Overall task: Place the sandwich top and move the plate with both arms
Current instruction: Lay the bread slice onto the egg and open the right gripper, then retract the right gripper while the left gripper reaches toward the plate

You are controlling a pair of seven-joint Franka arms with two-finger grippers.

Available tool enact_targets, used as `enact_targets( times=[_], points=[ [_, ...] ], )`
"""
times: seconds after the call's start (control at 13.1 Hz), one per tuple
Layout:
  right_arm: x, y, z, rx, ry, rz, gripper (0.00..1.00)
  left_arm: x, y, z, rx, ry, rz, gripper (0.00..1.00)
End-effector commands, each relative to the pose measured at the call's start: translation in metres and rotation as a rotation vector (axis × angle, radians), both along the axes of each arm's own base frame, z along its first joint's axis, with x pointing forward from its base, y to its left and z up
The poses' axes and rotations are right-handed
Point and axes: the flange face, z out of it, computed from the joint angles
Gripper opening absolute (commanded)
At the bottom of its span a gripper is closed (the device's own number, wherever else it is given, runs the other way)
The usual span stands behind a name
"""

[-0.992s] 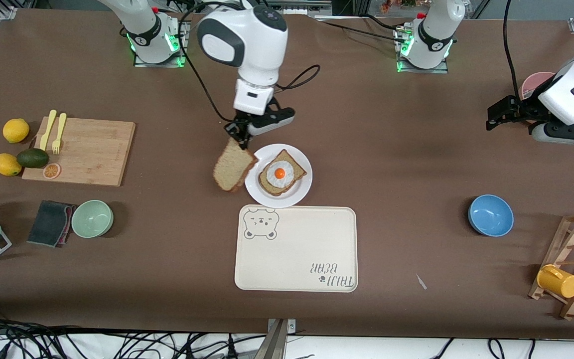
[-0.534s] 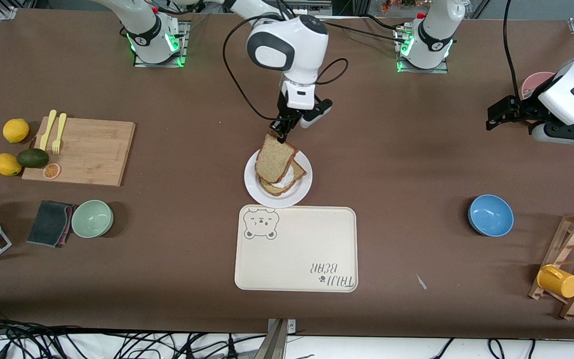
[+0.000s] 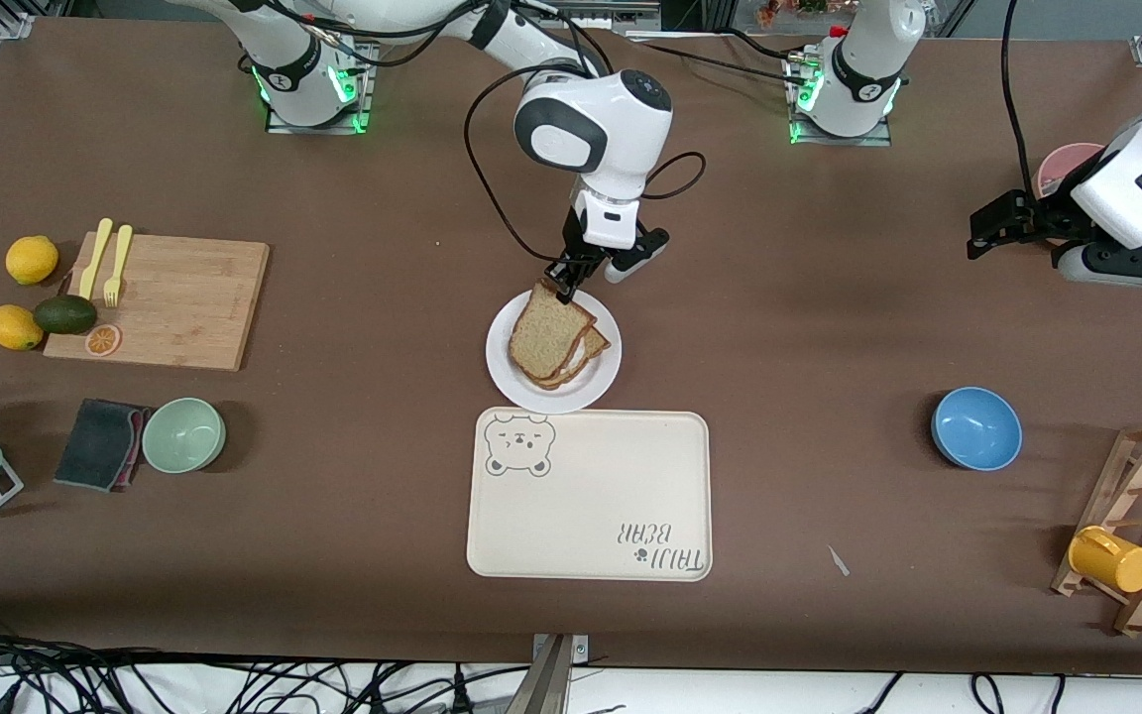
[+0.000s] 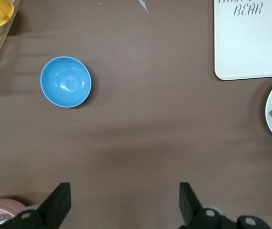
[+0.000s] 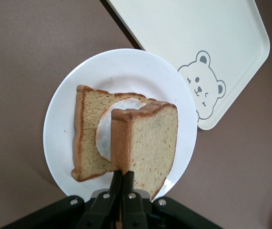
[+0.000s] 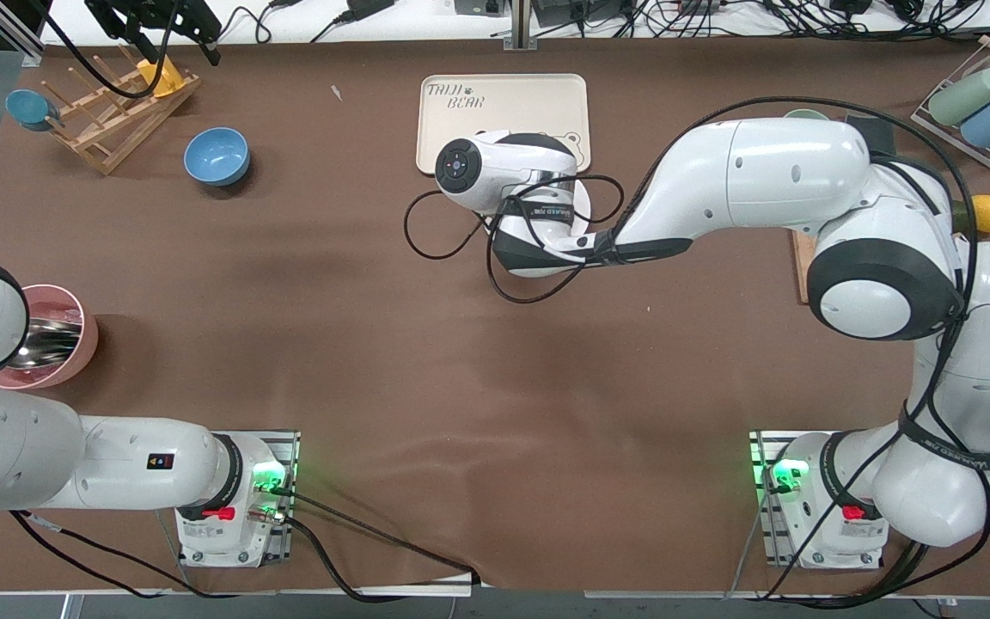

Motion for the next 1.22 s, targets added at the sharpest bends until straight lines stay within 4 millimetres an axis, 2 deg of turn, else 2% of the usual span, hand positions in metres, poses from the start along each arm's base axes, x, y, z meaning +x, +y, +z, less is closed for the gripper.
enact_targets(
  times=[0.0,0.08,0.31,0.46,0.84,0.99,1.14],
  points=[
    [0.000,0.007,0.014,0.006,-0.041,-0.052,0.89,0.002,0.002,0.006,0.028,0.006,-0.023,1.00],
    [0.000,0.004,0.036,0.017,-0.029,-0.089,1.00,0.002,0.002,0.006,0.028,0.006,-0.023,1.00],
    [0.012,-0.023,0.113,0.093,0.029,-0.143,1.00,0.002,0.002,0.006,0.028,0.006,-0.023,1.00],
    [0.028,-0.064,0.154,0.117,0.053,-0.182,1.00,0.002,0.002,0.006,0.028,0.006,-0.023,1.00],
    [0.078,-0.198,0.245,0.314,0.103,-0.495,1.00,0.002,0.002,0.007,0.026,0.003,-0.022,1.00],
    [0.094,-0.253,0.274,0.354,0.110,-0.613,1.00,0.003,0.001,0.007,0.025,0.003,-0.021,1.00],
    [0.114,-0.318,0.295,0.382,0.119,-0.755,1.00,0.003,0.000,0.006,0.022,0.006,-0.022,1.00]
  ],
)
